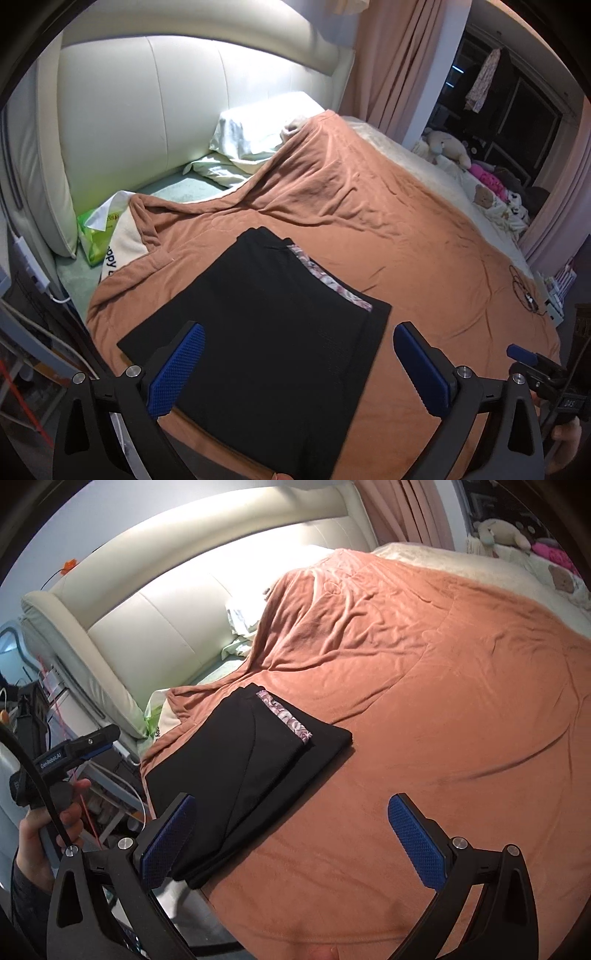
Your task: Fold small clothes
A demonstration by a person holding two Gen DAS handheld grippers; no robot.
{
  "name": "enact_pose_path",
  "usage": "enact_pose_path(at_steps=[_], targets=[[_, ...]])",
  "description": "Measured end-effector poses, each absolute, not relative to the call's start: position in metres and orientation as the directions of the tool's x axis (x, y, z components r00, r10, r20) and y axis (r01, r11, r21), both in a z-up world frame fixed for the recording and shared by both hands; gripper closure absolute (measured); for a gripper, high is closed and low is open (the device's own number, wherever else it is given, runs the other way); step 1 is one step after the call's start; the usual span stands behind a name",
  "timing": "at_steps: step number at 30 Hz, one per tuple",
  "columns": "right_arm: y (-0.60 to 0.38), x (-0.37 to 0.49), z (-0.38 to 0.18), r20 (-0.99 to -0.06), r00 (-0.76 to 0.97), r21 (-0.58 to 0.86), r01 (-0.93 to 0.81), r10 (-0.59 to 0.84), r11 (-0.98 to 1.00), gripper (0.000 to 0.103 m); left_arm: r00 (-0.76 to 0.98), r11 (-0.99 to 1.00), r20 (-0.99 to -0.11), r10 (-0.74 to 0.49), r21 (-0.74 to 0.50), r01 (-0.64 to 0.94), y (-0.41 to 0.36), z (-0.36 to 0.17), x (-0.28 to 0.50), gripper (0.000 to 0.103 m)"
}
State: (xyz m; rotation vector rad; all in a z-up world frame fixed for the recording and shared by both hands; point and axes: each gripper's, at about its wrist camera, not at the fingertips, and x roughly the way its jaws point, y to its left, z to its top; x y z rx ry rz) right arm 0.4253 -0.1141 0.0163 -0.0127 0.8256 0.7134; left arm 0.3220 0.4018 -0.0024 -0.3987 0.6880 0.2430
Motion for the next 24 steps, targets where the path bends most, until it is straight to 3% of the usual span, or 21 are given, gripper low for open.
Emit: enact_pose_path(at_steps=[6,24], targets=[[-0.137,0.392,0.033,-0.662,0.466,0.248,-0.603,0.587,0.758,0.000,0.765,0.911,-0.632,0.120,-0.237,-0.338,0.368,0.022,0.287,0.000],[-0.229,0.276,0.077,-0.606,0.553,0.199,-0.591,0.572,0.782,0.000,0.838,0.922,-0.539,0.090,-0.273,-0.275,0.269,0.067,0.189,0.000]])
